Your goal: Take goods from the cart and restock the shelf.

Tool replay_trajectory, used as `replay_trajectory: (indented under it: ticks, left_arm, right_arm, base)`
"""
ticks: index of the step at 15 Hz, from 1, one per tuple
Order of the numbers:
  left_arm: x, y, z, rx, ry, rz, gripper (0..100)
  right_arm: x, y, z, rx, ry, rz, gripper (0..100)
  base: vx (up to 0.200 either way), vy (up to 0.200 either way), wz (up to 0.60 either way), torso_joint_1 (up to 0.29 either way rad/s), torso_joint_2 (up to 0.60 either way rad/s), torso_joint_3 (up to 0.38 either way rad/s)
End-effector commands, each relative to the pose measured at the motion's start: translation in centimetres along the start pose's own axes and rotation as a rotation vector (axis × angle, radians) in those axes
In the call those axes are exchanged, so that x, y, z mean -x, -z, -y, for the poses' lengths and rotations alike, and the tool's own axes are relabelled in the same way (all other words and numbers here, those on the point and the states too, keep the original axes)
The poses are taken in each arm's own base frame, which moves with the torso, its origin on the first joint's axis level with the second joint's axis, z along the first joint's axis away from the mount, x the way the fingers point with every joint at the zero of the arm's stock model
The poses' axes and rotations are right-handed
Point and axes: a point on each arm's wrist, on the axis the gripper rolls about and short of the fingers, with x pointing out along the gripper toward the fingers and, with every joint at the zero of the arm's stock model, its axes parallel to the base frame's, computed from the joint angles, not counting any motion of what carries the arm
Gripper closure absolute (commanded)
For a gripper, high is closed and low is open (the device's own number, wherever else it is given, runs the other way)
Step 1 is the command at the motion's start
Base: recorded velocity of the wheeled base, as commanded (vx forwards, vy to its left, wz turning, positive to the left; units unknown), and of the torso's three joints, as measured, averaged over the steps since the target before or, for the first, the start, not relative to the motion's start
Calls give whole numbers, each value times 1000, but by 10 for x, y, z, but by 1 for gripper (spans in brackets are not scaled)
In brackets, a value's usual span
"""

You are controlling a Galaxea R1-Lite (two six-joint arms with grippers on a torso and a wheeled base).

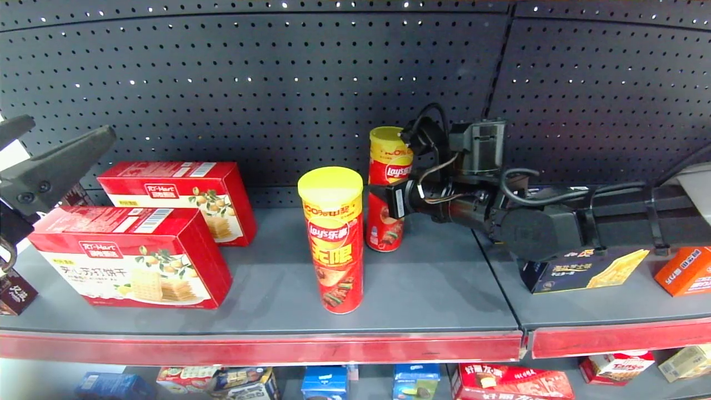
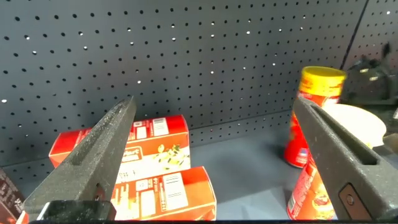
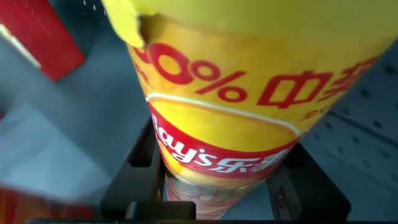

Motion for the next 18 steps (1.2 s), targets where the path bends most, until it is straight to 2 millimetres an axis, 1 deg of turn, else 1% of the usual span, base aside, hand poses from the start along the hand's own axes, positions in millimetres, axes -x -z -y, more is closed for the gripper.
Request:
replay_trajectory:
  ticks: [1, 3, 7, 14, 15, 18]
  left_arm:
    - [0, 1, 0, 1, 0, -2, 0]
    - [0, 0, 0, 1, 0, -1, 0]
    - [0, 0, 0, -13, 0, 1, 0]
    - [0, 0, 0, -19, 0, -1, 0]
    - [0, 0, 0, -19, 0, -1, 0]
    - [0, 0, 0, -19, 0, -1, 0]
  right_arm:
    - [-12, 9, -4, 1, -8, -16, 100]
    - [-17, 10, -8, 2, -16, -16, 100]
    - [-17, 8, -16, 5, -26, -11, 100]
    - [-15, 9, -13, 49, -18, -20, 100]
    - [-14, 8, -13, 50, -18, -18, 0]
    - [-15, 7, -13, 43, 9, -10, 0]
  base:
    - [0, 0, 0, 0, 0, 0]
    - [0, 0, 0, 0, 0, 0]
    - [0, 0, 0, 0, 0, 0]
    - [0, 0, 0, 0, 0, 0]
    - [0, 0, 0, 0, 0, 0]
    - [0, 0, 0, 0, 0, 0]
